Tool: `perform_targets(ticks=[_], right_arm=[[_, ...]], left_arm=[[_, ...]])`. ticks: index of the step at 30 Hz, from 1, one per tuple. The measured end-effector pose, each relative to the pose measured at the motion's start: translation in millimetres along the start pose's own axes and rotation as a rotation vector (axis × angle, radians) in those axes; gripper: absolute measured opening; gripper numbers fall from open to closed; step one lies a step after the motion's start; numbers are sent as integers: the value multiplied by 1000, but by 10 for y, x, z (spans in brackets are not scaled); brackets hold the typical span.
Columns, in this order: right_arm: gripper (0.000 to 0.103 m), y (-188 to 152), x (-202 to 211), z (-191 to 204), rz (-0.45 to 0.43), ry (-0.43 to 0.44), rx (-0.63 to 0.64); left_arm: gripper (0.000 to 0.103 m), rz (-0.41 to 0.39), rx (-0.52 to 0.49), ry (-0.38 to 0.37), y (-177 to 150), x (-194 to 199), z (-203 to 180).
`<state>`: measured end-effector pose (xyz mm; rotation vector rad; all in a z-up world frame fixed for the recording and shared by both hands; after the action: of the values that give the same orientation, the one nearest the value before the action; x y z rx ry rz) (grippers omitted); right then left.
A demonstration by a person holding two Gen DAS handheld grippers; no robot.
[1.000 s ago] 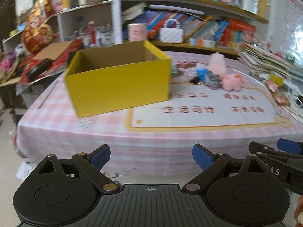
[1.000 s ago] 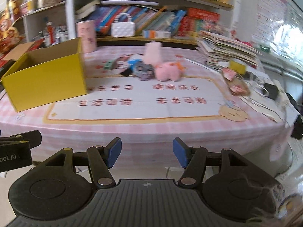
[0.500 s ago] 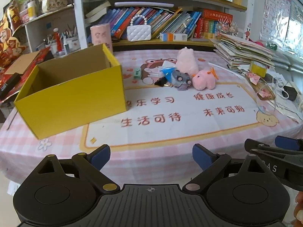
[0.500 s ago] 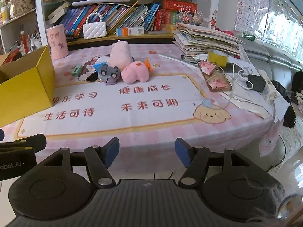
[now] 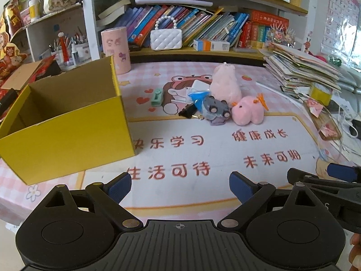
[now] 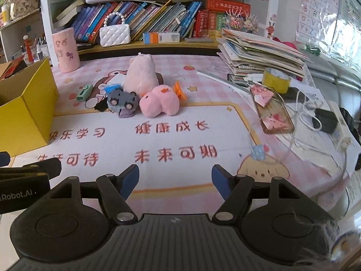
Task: Organize objects
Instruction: 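Move both grippers back toward the toys beside the box, then grasp the grey toy car with the left gripper while the right gripper grasps the pink plush pig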
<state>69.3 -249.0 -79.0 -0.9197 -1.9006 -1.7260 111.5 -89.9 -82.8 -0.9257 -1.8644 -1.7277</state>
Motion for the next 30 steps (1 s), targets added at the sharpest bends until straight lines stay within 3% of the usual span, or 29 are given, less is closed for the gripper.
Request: perform_targets(ticks=[12,23,30], right_arm=[[77,331,-532,-162,3,80,57],[102,740,-1102,-284,-31,154,65],[103,957,-1574,-166,-15,216,173]], left_arm=[[95,7,57,62,276,-386,-132],[95,7,75,127,504,-704,-219],[95,19,74,168,557,-842,-262]])
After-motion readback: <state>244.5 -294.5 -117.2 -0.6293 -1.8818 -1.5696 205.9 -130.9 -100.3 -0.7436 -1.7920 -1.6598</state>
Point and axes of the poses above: each gripper's, at about its wrist camera, not at the fingertips, and x roughly against the way its jaws point, z to its left, y to its top, the point moved 9 cm from there along -x, roughly the way its jaws point, and after that the axes turned 10 degrees about x, right-handed, at the moved point
